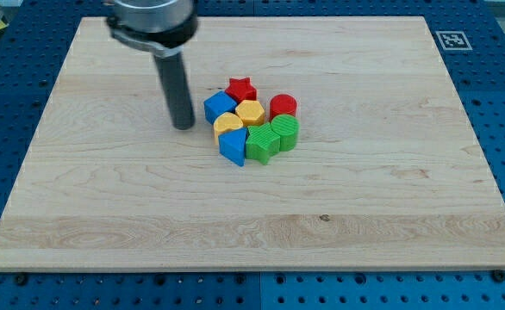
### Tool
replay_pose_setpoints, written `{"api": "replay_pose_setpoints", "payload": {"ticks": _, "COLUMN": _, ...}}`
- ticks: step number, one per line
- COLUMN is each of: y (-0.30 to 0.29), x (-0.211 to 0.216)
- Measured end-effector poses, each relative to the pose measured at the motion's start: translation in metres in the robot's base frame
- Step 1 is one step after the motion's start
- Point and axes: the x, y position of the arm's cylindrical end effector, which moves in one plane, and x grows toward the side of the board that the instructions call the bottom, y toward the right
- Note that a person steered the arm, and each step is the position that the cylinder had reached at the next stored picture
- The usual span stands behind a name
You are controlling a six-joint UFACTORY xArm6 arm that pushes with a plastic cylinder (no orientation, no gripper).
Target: Separate the blue cube from a group of blocks
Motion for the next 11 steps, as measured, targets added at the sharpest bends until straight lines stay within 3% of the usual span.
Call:
{"api": "replay_pose_setpoints", "payload": {"ticks": 2, "y": 0.074, "x": 0.0}}
{"api": "replay_pose_setpoints", "payload": {"ticks": 4, "y": 0.059, "x": 0.0}}
{"api": "replay_pose_setpoints", "payload": {"ticks": 7, "y": 0.115, "x": -0.005}}
{"api": "replay_pose_setpoints", "payload": {"ticks": 10, "y": 0.012, "x": -0.05}}
{"api": "replay_pose_setpoints", "payload": {"ticks": 11, "y": 0.006, "x": -0.059}}
